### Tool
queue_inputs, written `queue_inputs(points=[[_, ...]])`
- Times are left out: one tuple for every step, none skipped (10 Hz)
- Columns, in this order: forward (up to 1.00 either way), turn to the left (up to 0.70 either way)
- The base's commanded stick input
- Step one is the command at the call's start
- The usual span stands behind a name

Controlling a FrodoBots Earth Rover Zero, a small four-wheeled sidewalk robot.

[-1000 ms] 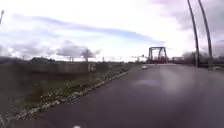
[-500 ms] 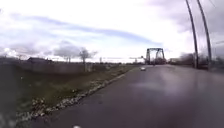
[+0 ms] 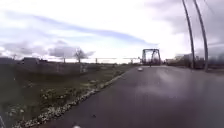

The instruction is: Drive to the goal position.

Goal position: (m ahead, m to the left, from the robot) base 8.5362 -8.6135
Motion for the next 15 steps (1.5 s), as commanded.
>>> queue_inputs(points=[[0.45,-0.27],[0.45,-0.27],[0.45,-0.27],[0.45,-0.27],[0.45,-0.27],[0.45,-0.27],[0.45,-0.27],[0.45,-0.27],[0.45,-0.27],[0.45,-0.27],[0.45,-0.27],[0.45,-0.27],[0.45,-0.27],[0.45,-0.27],[0.45,-0.27]])
